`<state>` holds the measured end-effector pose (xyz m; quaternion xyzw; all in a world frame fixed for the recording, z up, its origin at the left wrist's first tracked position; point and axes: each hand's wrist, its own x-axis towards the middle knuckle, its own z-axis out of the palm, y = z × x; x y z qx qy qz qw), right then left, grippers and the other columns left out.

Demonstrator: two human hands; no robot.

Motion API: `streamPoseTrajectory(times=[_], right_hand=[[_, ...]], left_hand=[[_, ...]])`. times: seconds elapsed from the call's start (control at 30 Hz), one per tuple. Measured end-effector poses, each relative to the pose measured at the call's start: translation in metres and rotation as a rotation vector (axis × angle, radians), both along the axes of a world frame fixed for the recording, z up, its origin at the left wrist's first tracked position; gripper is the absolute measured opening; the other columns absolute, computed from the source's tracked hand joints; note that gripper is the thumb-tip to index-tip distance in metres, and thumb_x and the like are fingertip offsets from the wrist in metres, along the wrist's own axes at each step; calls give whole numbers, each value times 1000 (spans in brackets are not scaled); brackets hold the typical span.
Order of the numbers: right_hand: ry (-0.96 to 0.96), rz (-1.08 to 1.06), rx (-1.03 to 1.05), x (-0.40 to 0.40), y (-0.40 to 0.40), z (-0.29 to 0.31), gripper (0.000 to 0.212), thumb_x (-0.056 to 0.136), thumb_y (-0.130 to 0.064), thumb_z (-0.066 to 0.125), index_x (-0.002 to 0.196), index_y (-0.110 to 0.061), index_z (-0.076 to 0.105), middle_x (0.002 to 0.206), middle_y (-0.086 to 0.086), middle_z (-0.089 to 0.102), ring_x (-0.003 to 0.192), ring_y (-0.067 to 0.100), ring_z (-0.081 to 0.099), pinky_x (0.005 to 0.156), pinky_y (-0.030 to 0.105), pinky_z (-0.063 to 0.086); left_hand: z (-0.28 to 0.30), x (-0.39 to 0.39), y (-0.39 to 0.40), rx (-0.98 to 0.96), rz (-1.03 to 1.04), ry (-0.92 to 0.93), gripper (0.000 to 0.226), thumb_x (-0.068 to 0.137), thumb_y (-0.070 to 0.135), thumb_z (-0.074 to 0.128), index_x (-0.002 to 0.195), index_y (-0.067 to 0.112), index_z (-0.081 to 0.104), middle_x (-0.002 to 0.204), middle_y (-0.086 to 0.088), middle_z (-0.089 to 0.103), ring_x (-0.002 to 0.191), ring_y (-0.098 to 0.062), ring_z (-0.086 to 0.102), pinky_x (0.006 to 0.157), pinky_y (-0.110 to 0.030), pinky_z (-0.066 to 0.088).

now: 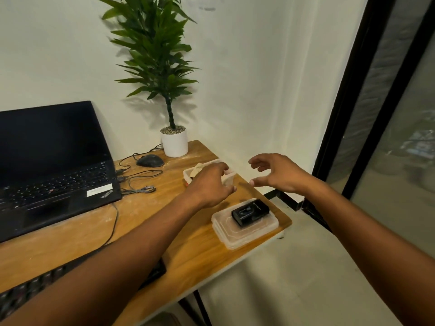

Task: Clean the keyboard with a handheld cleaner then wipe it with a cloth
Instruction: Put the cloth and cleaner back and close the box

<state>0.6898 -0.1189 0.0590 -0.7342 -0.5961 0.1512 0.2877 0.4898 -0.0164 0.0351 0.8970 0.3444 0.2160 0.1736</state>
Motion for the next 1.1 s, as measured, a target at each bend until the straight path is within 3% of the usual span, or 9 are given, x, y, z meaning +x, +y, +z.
streamPoseTrajectory(times=[0.2,0.33,0.67,0.87,1.1], right_hand=[[32,59,-107,15,-20,-1,90,68,-35,93,146,-30,49,140,-13,58,127,9,52,98,29,46],[-16,91,-217,13,-22,-11,98,64,-30,96,149,-30,46,143,-13,54,129,10,49,98,28,45],[-152,132,-295,1,-17,-51,87,68,-12,91,145,-26,54,142,-6,59,130,16,55,105,28,44],[-157,107,-251,1,-17,-57,69,71,-12,90,134,-28,66,127,-7,68,115,13,61,94,23,45],[-155,109,-228,-7,-13,-48,63,71,-13,90,129,-29,69,124,-9,69,109,10,60,88,22,43]], left_hand=[[1,-2,-14,-101,-86,63,76,84,49,77,148,20,48,140,0,58,122,-17,56,98,-32,48],[-6,0,-20,-141,-122,120,84,79,50,81,148,19,46,136,-1,59,117,-17,58,94,-32,51],[-36,12,-32,-163,-91,178,78,72,48,87,137,17,57,118,0,66,100,-15,64,83,-28,57],[-49,15,-38,-135,-80,158,74,70,43,85,135,21,58,119,1,67,98,-15,65,84,-30,59],[-45,7,-35,-120,-73,96,77,72,36,85,141,21,55,120,0,67,98,-15,66,85,-30,59]])
